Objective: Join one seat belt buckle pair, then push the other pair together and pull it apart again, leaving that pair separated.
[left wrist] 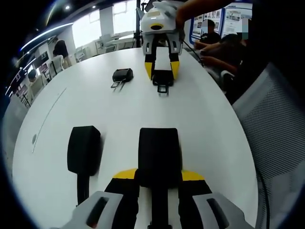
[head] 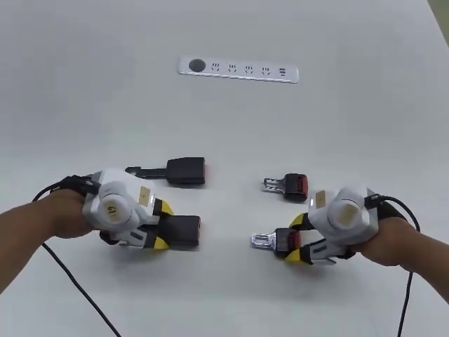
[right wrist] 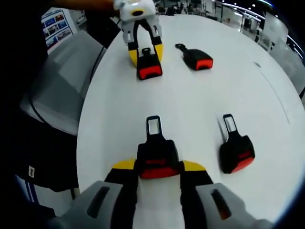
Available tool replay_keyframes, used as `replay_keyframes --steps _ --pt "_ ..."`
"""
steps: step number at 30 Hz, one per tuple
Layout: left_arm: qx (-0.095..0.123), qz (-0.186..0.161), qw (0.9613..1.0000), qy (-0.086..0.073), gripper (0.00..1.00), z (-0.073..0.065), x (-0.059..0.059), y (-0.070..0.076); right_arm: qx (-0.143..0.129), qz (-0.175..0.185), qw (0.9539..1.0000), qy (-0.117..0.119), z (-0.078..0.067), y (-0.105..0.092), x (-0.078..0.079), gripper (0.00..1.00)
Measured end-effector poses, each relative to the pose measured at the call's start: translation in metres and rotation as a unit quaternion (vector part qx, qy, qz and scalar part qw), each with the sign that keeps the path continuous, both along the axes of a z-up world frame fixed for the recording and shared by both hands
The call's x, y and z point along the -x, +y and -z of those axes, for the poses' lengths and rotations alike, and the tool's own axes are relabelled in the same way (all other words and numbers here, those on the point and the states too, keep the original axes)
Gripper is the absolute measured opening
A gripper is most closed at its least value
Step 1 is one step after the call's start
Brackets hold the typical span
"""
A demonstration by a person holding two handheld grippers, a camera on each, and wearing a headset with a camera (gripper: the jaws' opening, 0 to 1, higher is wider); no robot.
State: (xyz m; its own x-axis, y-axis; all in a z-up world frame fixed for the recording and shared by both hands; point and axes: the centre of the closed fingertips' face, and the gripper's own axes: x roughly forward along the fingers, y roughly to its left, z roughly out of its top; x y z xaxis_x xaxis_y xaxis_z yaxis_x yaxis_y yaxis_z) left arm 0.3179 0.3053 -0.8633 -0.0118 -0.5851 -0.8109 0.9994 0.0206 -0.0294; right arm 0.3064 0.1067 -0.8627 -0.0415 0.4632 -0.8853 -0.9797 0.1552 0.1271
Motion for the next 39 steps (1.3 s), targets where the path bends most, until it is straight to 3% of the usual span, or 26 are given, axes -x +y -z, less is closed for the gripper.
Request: replay_keyframes --steps 8,23,39 --pt "-0.003 -0.001 1.0000 0.000 0.32 0.000 0.000 0.000 -0.006 -0.005 1.0000 -0.003 0.000 0.011 -0.003 0.34" --pt "-0.010 -0.003 0.9999 0.001 0.32 0.000 0.000 -0.001 -0.022 -0.028 0.9993 -0.014 0.000 0.049 -0.010 0.34" --pt "-0.011 -0.006 0.9999 0.002 0.32 -0.001 0.000 -0.001 -0.057 -0.030 0.9978 -0.014 0.000 0.084 -0.015 0.34"
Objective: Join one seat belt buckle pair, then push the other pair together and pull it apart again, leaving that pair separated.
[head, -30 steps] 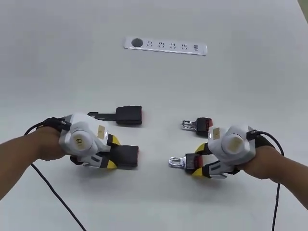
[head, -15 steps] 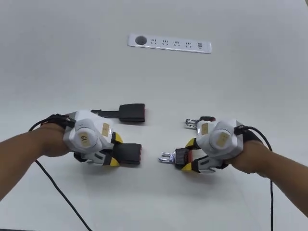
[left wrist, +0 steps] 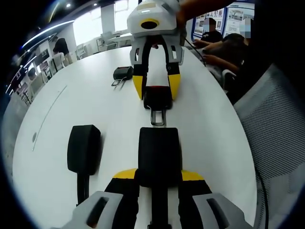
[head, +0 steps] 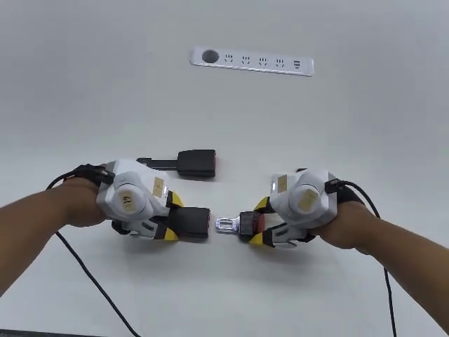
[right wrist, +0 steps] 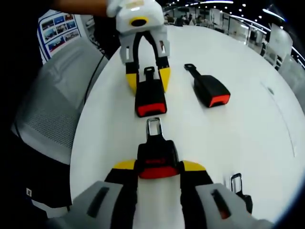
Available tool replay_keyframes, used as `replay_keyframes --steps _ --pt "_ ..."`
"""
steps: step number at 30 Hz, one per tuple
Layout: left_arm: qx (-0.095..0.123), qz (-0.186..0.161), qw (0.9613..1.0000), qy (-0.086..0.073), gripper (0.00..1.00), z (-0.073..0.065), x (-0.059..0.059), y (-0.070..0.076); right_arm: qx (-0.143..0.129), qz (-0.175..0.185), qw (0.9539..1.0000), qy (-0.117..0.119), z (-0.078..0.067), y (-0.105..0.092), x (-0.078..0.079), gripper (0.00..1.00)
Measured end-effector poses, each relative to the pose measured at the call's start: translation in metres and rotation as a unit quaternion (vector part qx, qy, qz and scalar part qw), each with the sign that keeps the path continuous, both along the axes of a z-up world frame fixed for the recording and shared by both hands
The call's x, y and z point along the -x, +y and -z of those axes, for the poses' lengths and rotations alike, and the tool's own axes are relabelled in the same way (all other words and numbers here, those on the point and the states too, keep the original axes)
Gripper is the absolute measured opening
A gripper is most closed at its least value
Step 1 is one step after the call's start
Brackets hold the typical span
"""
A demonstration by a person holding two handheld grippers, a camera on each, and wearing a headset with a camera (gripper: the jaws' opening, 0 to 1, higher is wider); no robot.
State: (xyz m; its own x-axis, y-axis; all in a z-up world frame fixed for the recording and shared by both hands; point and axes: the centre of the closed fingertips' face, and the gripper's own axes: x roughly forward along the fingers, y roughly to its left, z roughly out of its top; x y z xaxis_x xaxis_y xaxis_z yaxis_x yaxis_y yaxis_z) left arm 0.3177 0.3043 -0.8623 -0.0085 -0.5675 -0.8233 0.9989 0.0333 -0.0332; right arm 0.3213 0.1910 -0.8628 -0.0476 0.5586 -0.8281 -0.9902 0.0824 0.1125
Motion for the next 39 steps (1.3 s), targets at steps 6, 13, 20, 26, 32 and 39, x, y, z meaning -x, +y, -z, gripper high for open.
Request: replay_keyframes --steps 6,13,20,26,32,39 --pt "0.000 -0.001 1.0000 0.000 0.32 0.000 0.000 0.000 -0.015 -0.004 0.9999 0.001 0.000 0.012 0.001 0.34" --pt "0.001 0.000 1.0000 0.000 0.32 0.000 0.000 0.000 -0.022 -0.009 0.9997 -0.009 0.001 0.030 0.001 0.34" --pt "0.000 -0.003 1.0000 0.001 0.32 0.000 0.000 0.001 -0.034 -0.013 0.9993 -0.011 0.001 0.031 0.001 0.34" --pt "-0.008 0.002 1.0000 0.000 0.32 0.000 0.001 0.000 -0.033 -0.005 0.9994 -0.009 0.001 0.037 0.001 0.33" --pt "-0.018 0.000 0.9998 0.002 0.31 0.001 0.001 0.001 -0.036 0.005 0.9993 -0.010 -0.001 0.049 0.003 0.33" --pt "-0.016 0.001 0.9999 0.002 0.32 0.002 0.002 0.001 -0.035 -0.002 0.9993 -0.011 -0.002 0.047 0.002 0.33"
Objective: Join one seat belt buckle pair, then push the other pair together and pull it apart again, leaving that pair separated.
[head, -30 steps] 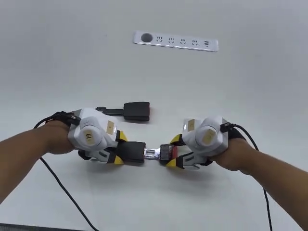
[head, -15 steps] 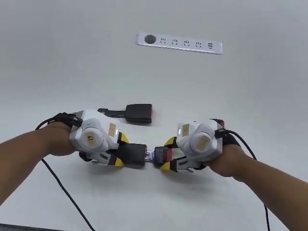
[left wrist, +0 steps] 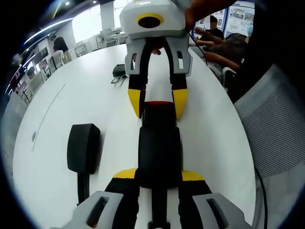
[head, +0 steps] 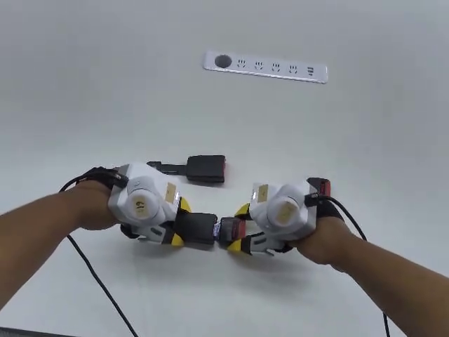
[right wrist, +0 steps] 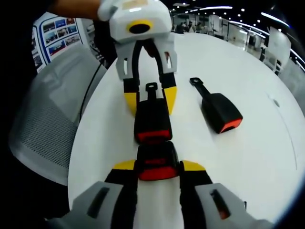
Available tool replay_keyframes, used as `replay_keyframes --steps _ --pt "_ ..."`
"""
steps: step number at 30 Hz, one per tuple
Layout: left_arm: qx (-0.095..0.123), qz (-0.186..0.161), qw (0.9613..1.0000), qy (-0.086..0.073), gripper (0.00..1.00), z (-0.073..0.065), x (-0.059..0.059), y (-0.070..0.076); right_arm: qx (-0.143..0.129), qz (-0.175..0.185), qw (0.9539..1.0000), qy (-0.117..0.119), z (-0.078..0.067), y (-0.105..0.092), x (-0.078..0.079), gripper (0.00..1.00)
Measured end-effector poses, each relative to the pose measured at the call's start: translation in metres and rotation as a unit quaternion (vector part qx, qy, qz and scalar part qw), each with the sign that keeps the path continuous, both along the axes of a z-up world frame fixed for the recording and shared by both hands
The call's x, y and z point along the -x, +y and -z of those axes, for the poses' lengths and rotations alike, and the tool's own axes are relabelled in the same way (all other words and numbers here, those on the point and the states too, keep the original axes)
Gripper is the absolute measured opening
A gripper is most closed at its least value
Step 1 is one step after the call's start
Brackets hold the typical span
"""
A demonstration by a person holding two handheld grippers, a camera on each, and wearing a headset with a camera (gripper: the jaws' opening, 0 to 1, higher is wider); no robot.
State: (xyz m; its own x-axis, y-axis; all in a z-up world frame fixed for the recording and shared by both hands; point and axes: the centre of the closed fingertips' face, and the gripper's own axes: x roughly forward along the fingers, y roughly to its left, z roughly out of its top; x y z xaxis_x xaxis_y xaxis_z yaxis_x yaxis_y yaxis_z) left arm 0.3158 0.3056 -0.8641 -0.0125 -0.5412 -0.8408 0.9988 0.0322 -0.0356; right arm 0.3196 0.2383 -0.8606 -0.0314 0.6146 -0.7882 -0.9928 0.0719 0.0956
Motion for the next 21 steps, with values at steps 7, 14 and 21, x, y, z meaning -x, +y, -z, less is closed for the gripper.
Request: replay_keyframes --steps 7,14,21 --pt "0.006 0.002 1.0000 0.001 0.32 -0.0007 0.0005 -0.0002 -0.006 0.001 1.0000 -0.001 -0.0004 -0.0010 0.0008 0.33" --pt "0.017 0.000 0.9999 -0.001 0.32 -0.0013 0.0004 0.0010 -0.021 0.002 0.9998 -0.004 -0.0002 -0.0022 0.0015 0.33" --pt "0.036 -0.010 0.9993 -0.006 0.32 -0.0044 0.0011 0.0023 -0.058 0.006 0.9983 -0.004 -0.0032 -0.0019 0.0044 0.33"
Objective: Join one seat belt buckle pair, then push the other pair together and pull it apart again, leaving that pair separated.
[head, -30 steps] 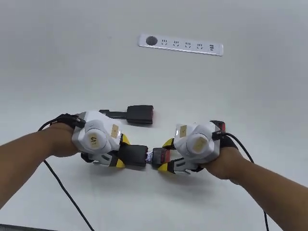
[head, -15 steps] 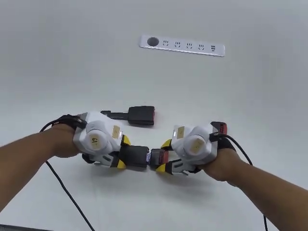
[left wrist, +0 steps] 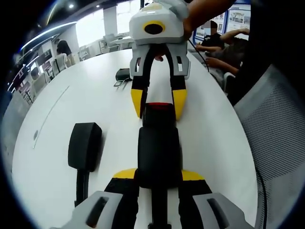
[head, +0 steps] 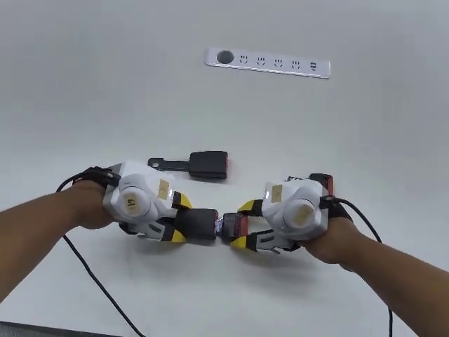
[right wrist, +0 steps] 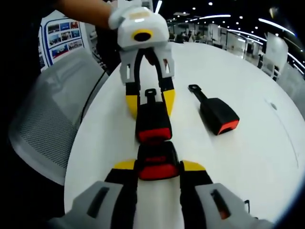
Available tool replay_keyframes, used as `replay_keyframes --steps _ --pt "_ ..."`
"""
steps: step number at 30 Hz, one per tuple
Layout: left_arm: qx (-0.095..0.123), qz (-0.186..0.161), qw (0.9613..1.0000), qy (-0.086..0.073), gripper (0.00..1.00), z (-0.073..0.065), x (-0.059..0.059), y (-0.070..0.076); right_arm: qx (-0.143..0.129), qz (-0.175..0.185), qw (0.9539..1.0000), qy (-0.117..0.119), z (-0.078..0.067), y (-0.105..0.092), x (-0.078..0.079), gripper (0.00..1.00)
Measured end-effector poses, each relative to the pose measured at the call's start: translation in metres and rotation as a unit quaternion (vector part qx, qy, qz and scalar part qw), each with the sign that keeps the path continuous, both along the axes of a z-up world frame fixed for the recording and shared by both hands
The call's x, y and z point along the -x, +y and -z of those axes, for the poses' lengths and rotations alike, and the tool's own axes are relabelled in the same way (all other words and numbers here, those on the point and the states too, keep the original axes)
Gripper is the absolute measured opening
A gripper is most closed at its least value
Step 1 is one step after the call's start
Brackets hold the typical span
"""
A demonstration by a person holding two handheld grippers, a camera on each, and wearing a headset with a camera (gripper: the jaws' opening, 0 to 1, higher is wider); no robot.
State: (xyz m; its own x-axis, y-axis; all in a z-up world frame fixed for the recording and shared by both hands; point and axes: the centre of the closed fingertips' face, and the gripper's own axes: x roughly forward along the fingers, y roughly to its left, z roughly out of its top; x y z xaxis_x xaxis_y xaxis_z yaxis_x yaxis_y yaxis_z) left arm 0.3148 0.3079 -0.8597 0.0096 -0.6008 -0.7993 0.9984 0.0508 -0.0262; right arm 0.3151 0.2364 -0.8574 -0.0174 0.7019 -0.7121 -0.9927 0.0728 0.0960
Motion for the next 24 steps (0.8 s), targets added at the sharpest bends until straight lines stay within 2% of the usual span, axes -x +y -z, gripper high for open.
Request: replay_keyframes --steps 4,11,17,24 --pt "0.019 -0.006 0.9998 0.002 0.32 -0.0006 -0.0009 0.0023 -0.011 -0.005 0.9999 -0.005 -0.0001 0.0007 -0.0018 0.33" --pt "0.023 0.000 0.9997 0.000 0.32 -0.0003 -0.0015 0.0030 -0.029 -0.004 0.9995 -0.013 -0.0006 -0.0005 -0.0037 0.33" --pt "0.033 -0.006 0.9994 -0.002 0.32 -0.0006 -0.0018 0.0040 -0.051 0.009 0.9986 -0.009 -0.0011 -0.0013 -0.0052 0.33" --pt "0.039 -0.009 0.9992 0.000 0.31 -0.0019 -0.0013 0.0017 -0.056 0.012 0.9983 -0.012 -0.0014 -0.0014 -0.0057 0.33"
